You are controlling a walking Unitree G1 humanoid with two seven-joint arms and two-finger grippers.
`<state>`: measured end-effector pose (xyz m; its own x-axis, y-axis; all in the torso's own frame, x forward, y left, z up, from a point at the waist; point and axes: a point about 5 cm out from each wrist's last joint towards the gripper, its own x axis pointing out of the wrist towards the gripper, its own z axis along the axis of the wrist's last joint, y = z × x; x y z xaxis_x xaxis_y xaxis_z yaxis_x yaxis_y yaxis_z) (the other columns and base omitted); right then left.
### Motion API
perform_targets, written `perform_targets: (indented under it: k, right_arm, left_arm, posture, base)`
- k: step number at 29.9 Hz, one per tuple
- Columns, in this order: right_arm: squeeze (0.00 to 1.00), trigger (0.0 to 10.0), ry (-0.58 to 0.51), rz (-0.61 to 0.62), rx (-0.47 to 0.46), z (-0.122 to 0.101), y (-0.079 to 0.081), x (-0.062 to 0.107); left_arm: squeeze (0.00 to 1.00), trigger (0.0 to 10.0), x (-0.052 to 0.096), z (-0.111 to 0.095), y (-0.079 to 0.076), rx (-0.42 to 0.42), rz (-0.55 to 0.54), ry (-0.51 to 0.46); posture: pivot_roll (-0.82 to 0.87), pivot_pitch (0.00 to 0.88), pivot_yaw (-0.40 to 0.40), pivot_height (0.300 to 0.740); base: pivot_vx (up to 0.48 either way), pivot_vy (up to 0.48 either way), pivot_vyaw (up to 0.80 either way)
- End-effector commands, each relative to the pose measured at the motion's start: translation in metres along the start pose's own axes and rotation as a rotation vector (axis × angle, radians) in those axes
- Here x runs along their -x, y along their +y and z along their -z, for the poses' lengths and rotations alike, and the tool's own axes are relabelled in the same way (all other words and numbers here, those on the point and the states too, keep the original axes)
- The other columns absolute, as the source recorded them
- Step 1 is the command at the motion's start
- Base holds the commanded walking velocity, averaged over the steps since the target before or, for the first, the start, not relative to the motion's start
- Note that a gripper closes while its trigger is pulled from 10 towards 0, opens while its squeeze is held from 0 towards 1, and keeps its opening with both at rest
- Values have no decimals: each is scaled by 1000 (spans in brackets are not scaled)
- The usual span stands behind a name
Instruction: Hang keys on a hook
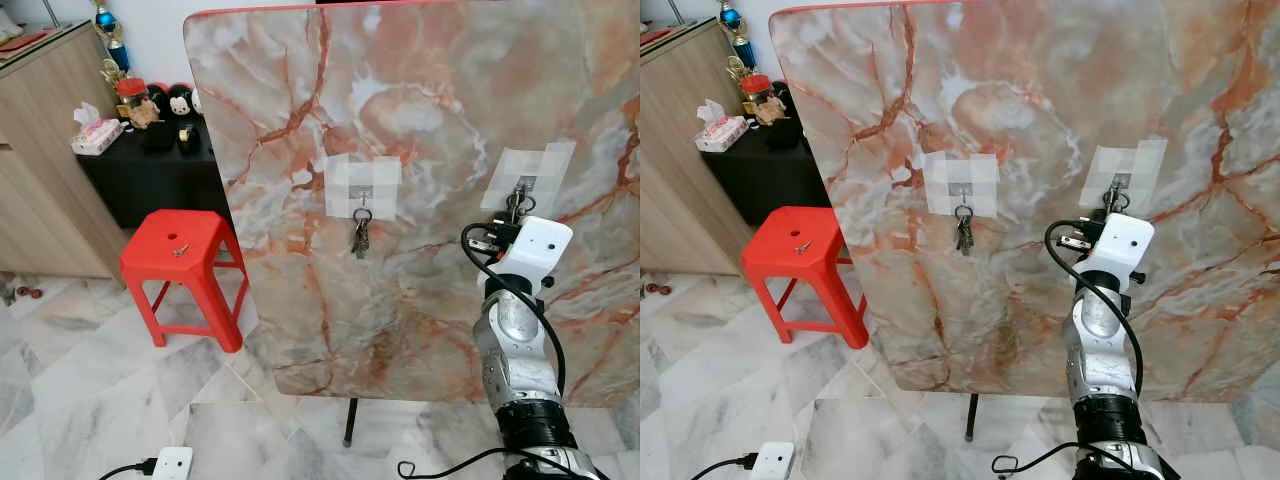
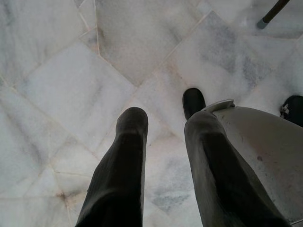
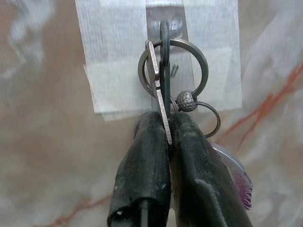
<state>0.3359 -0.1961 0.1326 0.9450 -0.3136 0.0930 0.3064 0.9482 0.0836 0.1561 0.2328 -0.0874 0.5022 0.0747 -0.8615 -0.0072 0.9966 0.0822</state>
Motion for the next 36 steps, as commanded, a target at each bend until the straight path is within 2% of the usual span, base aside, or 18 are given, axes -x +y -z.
perform_targets:
  k: [1, 13, 15, 36]
  right_arm:
    - [0, 10000, -26, -21, -5, -8, 5, -4]
    - [0, 10000, 12, -74, 3, -6, 10, -7]
    - [0, 10000, 36, -81, 30, -4, 9, -7]
    - [0, 10000, 36, -81, 30, -4, 9, -7]
  left_arm:
    - [0, 10000, 1, 3, 3, -24, -7, 14]
    - [0, 10000, 1, 3, 3, -23, -4, 11]
    - [0, 10000, 1, 3, 3, -22, -4, 10]
    - [0, 10000, 1, 3, 3, -22, -4, 10]
  posture:
    - [-113, 0, 41, 740]
    - [-115, 0, 42, 740]
    - [-115, 0, 42, 740]
    - [-115, 0, 42, 740]
  base:
    - [0, 0, 0]
    - [0, 0, 0]
    - [0, 0, 0]
    - [0, 0, 0]
